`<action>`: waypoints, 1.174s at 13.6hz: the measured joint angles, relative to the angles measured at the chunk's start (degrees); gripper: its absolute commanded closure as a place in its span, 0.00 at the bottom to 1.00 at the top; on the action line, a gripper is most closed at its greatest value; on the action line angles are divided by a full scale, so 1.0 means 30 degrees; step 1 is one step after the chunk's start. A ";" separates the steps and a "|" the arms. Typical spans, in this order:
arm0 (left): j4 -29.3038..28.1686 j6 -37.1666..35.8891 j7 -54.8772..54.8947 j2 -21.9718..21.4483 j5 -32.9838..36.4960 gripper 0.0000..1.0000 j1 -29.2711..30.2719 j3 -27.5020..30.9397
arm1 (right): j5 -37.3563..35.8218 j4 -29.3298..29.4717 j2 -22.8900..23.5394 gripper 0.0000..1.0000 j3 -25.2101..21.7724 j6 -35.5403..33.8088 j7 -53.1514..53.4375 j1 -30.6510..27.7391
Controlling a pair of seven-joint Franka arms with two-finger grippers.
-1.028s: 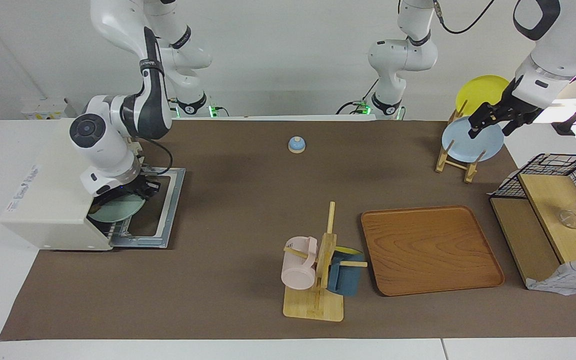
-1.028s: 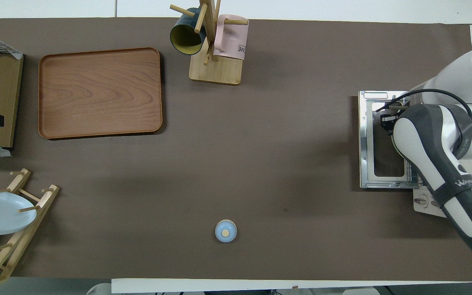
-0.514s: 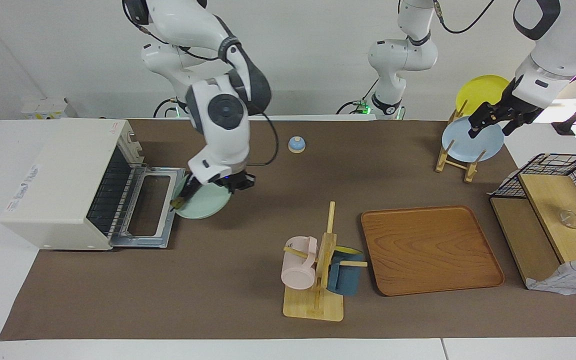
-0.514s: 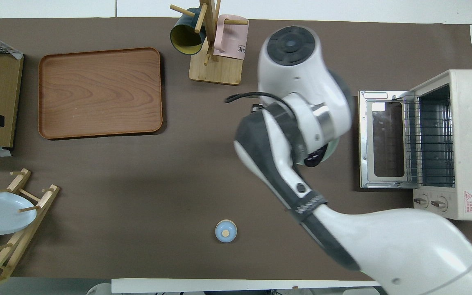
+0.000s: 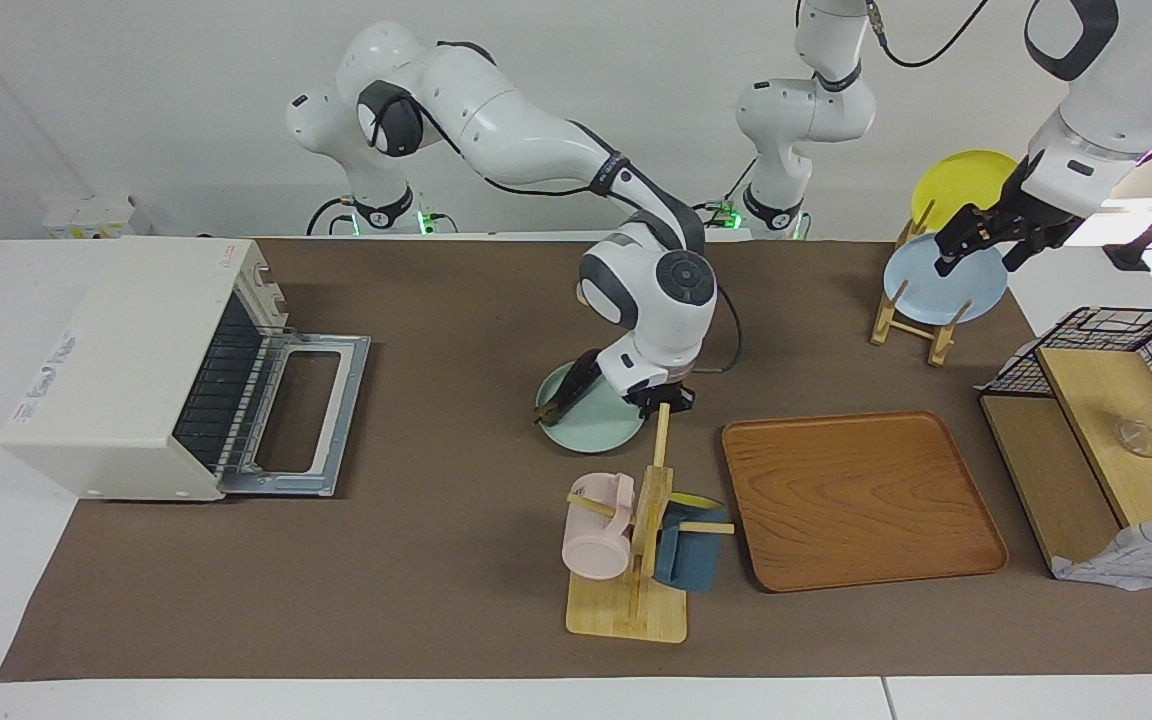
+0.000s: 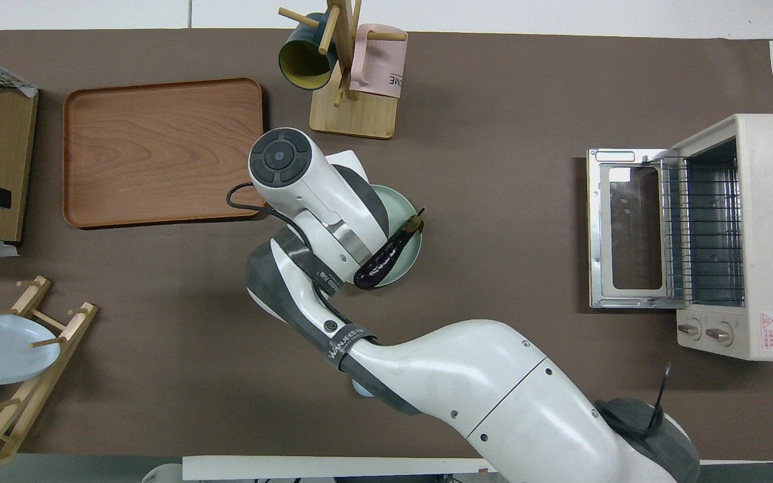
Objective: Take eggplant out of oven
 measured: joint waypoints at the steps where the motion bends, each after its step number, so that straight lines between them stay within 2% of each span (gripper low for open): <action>1: -0.0014 0.0000 -0.0155 -0.0002 -0.0001 0.00 -0.0128 -0.0067 | 0.0000 0.0401 -0.0090 0.50 -0.0007 -0.0677 0.0142 -0.0153; 3: -0.0926 0.0519 -0.0455 -0.0286 -0.0034 0.00 -0.0802 -0.0175 | -0.0011 0.1002 -0.1009 0.50 -0.0014 -0.2845 -0.1263 -0.1617; 4: -0.2440 0.1841 -0.0863 -0.0777 -0.0048 0.00 -0.1599 -0.0225 | -0.0007 0.0763 -0.1960 0.62 -0.0048 -0.3692 -0.2551 -0.2649; 5: -0.4495 0.3716 -0.1685 -0.1399 -0.0106 0.00 -0.2581 -0.0335 | -0.0005 -0.0145 -0.3201 0.78 -0.0095 -0.4108 -0.3796 -0.3766; 6: -0.6645 0.5955 -0.2943 -0.1879 -0.0171 0.00 -0.3892 -0.0489 | -0.0003 -0.1732 -0.4558 0.89 -0.0114 -0.4144 -0.5238 -0.4885; 7: -0.8610 0.8518 -0.4919 -0.1987 -0.0197 0.00 -0.5733 -0.0650 | 0.0000 -0.4086 -0.6073 0.97 -0.0126 -0.3700 -0.7181 -0.6056; 8: -0.9911 1.0895 -0.7123 -0.1470 -0.0193 0.00 -0.7895 -0.0795 | -0.0027 -0.6688 -0.7438 0.99 -0.0146 -0.2698 -0.9134 -0.7144; 10: -1.0194 1.4349 -0.9871 0.0856 -0.0178 0.00 -1.1400 -0.0999 | -0.1111 -1.1675 -0.9397 0.99 -0.0181 -0.0125 -1.1690 -0.8835; 12: -0.9284 1.6444 -1.0688 0.3356 -0.0179 0.00 -1.3110 -0.1036 | -0.2605 -1.6052 -1.0729 0.99 -0.0185 0.2392 -1.3434 -1.0074; 13: -0.8832 1.7150 -1.0693 0.4314 -0.0179 0.00 -1.3294 -0.1022 | -0.3066 -1.7639 -1.1205 0.99 -0.0181 0.3332 -1.3884 -1.0512; 15: -0.8135 1.8310 -1.0644 0.5823 -0.0179 0.00 -1.3343 -0.1001 | -0.3755 -1.9405 -1.1680 0.99 -0.0179 0.4785 -1.4442 -1.1173; 16: -0.7700 1.8642 -1.0630 0.6605 -0.0179 0.14 -1.3342 -0.0982 | -0.4046 -1.9854 -1.1752 0.99 -0.0178 0.5179 -1.4728 -1.1414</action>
